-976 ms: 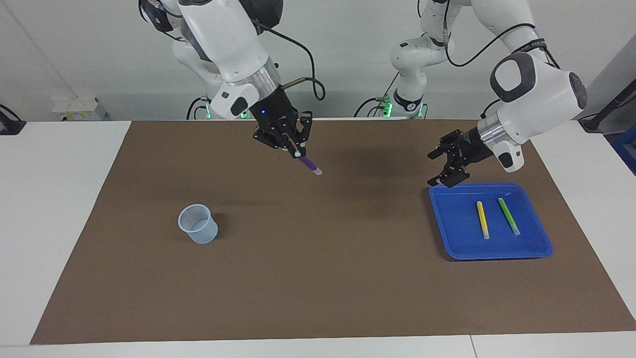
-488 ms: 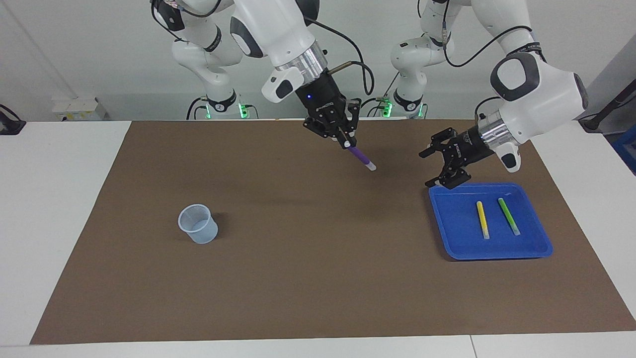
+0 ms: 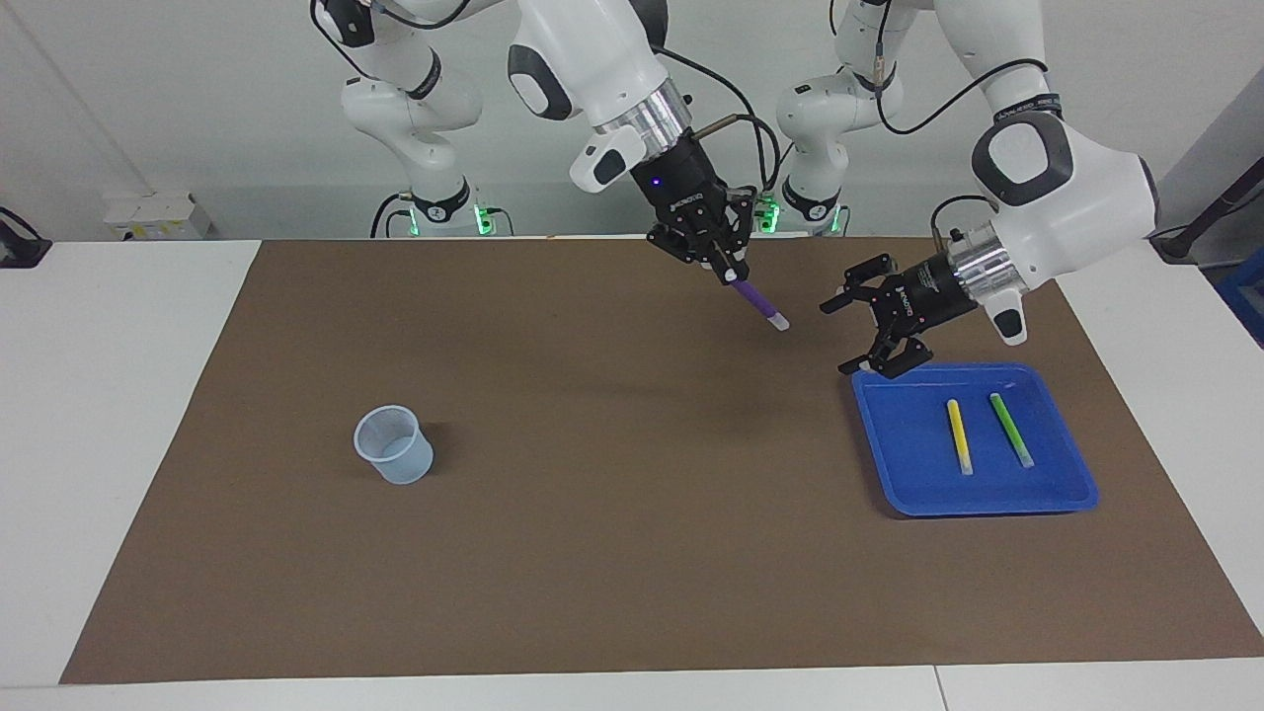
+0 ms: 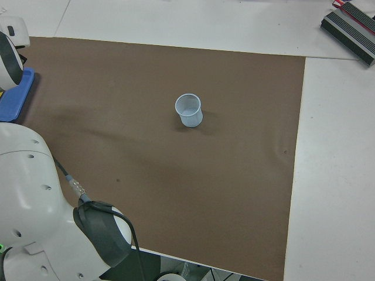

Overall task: Right arm passes pens to left for tray arrangement
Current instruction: 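Carry the purple pen toward the left gripper while the left gripper rises, then close the left gripper on the purple pen held by the right gripper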

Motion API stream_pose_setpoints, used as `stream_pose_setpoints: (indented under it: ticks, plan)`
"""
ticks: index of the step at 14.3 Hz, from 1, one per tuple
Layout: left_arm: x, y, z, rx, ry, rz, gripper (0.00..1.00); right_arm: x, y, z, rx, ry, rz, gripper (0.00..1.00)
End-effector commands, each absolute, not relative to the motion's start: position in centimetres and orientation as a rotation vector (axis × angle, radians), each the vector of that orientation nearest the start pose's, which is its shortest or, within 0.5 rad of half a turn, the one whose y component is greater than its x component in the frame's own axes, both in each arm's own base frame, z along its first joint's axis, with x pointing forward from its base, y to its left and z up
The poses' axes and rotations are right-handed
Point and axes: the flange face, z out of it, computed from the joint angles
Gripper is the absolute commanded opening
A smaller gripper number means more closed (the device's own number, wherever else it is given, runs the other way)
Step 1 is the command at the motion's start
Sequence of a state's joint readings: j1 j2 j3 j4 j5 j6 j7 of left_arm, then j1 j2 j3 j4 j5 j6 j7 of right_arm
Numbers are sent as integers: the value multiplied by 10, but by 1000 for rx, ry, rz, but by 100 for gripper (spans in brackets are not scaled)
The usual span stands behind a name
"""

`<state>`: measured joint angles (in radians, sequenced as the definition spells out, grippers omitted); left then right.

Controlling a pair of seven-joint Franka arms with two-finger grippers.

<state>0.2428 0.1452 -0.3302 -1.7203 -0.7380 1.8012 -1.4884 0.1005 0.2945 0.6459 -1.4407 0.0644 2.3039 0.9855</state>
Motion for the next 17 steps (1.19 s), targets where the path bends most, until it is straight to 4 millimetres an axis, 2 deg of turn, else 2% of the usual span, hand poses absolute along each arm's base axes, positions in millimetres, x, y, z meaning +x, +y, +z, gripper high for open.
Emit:
stream_pose_setpoints:
  ticks: [1,2,3,6,9,11,12,13,17]
  plan:
    - [593,-107,529,1714,1853,-778,98,533,419,612,-2453,453,-321,0]
    - [589,-120,530,1694,1890,-805,98,527,427,610,-2462,429,-323,0]
    - [585,-141,534,1693,1906,-825,98,524,434,606,-2477,407,-332,0]
    - [584,-175,549,1596,1995,-827,98,528,437,600,-2491,396,-349,0]
    - [579,-186,548,1611,1999,-844,97,530,438,597,-2479,395,-356,0]
    - [578,-183,546,1620,1996,-844,95,530,438,598,-2477,395,-357,0]
    - [577,-182,544,1628,1995,-843,89,530,438,598,-2477,397,-357,0]
    - [577,-181,545,1641,1981,-837,73,530,438,598,-2477,397,-357,0]
    - [571,-183,546,1786,1834,-818,37,530,439,597,-2479,395,-356,0]
